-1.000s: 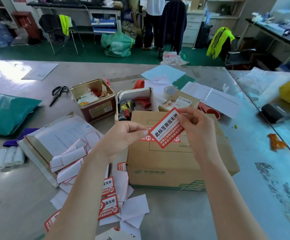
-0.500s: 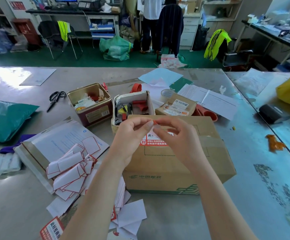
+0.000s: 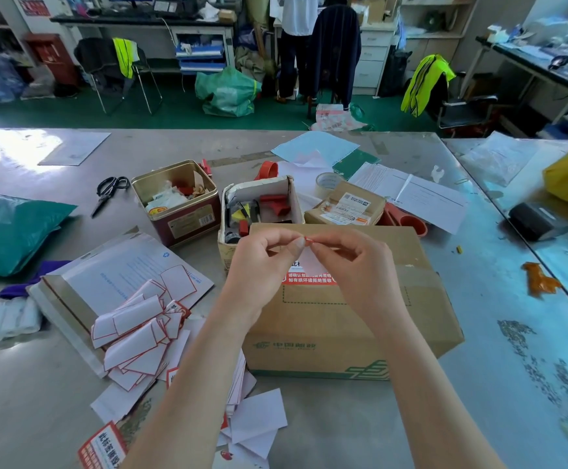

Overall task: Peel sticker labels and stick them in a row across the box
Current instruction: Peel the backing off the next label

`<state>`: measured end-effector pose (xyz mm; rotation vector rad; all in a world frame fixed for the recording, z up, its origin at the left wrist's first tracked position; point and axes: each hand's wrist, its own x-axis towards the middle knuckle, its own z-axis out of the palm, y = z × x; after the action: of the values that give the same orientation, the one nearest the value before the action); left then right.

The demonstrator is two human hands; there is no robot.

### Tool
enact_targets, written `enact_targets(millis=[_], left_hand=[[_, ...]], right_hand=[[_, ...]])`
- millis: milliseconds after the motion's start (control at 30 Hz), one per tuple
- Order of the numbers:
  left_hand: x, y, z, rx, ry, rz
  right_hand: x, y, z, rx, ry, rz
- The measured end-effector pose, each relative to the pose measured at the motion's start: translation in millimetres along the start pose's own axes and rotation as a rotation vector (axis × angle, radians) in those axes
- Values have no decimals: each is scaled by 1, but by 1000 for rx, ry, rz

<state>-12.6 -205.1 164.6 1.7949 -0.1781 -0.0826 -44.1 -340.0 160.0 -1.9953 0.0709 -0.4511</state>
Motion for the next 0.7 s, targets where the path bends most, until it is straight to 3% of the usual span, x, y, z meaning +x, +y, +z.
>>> enact_targets(millis=[467, 700], left_hand=[[2, -5, -1, 208, 13, 184], [2, -5, -3, 225, -56, 219]], right_hand=[[0, -5, 2, 7, -50, 78], [1, -2, 0, 50, -42, 149]])
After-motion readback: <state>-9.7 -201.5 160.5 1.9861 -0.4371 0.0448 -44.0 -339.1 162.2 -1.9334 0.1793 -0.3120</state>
